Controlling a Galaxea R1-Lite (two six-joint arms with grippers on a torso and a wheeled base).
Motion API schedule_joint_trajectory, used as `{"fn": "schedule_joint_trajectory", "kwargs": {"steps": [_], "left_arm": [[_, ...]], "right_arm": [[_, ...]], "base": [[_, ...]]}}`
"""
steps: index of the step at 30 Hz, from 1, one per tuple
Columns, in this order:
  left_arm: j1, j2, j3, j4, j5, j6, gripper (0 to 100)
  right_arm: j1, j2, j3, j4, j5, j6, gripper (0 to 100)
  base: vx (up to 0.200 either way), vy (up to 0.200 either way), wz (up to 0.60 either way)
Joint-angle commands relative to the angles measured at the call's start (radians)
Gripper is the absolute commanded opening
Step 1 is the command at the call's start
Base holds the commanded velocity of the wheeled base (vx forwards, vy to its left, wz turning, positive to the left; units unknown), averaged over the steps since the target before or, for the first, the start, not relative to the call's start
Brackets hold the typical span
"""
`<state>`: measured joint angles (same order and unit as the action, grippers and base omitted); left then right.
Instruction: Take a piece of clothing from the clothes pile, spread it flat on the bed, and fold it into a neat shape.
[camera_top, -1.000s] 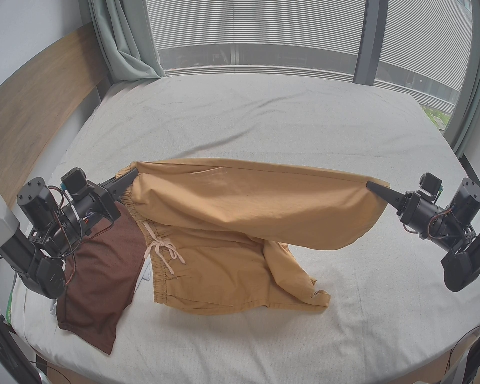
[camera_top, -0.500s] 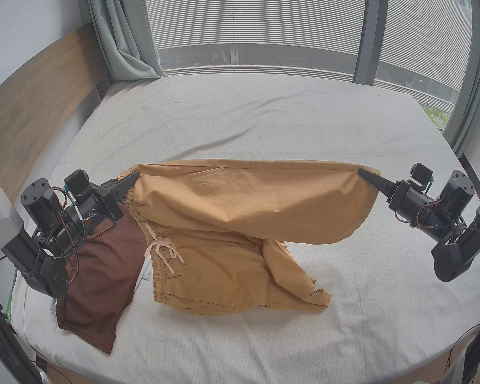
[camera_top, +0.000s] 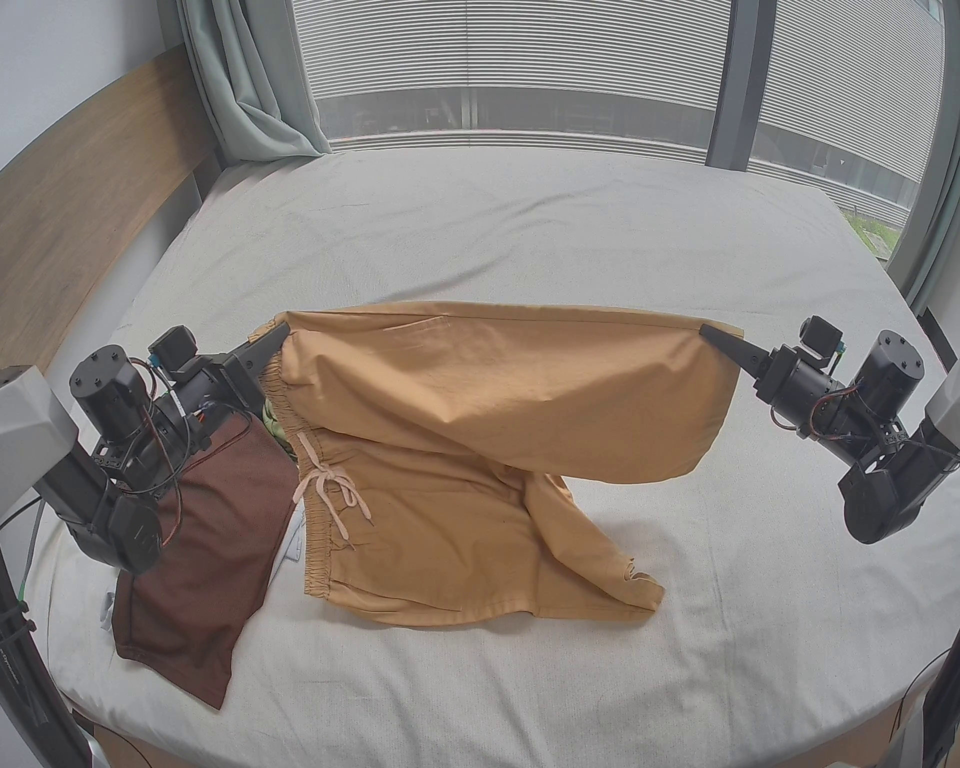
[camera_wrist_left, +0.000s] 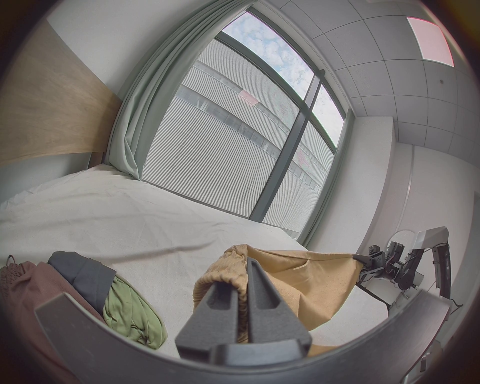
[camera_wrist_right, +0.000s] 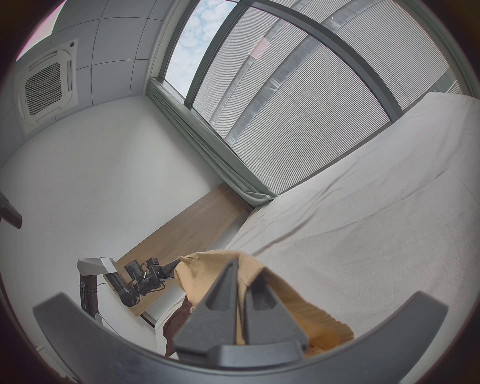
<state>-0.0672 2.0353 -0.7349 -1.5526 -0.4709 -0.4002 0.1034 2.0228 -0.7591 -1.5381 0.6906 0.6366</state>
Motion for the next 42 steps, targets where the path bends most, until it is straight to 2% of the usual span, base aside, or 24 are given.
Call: {"fn": "schedule_joint_trajectory", "kwargs": {"steps": [1,7,10,20,24,28,34,41,42], "left_arm": [[-0.005,0.06,-0.041,-0.001,0.014,-0.003,0],[-0.005,0.092,-0.081,-0.001,0.034,-0.002,0],[-0.009,0.109,-0.113,-0.003,0.075,-0.005,0],[-0.009,0.186,-0.173,-0.003,0.084,-0.003,0],[-0.016,0.212,-0.205,-0.003,0.13,-0.005,0],[-0.014,0.235,-0.236,-0.003,0.135,-0.006,0],[-0.014,0.27,-0.268,-0.001,0.138,-0.078,0],[-0.014,0.298,-0.29,-0.001,0.143,-0.081,0],[-0.014,0.313,-0.324,-0.001,0.17,-0.089,0]], "right_arm": [[-0.007,0.06,-0.037,0.0,0.0,0.0,0],[-0.007,0.094,-0.074,0.001,0.0,0.0,0],[-0.007,0.137,-0.118,0.0,-0.002,0.008,0],[-0.007,0.212,-0.213,0.0,-0.002,0.037,0],[-0.008,0.252,-0.264,0.0,-0.003,0.044,0],[-0.007,0.274,-0.309,0.007,-0.028,0.057,0],[-0.007,0.306,-0.37,0.033,-0.034,0.058,0],[-0.008,0.35,-0.41,0.038,-0.034,0.06,0],[-0.008,0.37,-0.437,0.039,-0.036,0.06,0]], "base": [[0.0,0.0,0.0],[0.0,0.0,0.0],[0.0,0.0,0.0],[0.0,0.0,0.0],[0.0,0.0,0.0],[0.0,0.0,0.0],[0.0,0.0,0.0],[0.0,0.0,0.0],[0.0,0.0,0.0]]}}
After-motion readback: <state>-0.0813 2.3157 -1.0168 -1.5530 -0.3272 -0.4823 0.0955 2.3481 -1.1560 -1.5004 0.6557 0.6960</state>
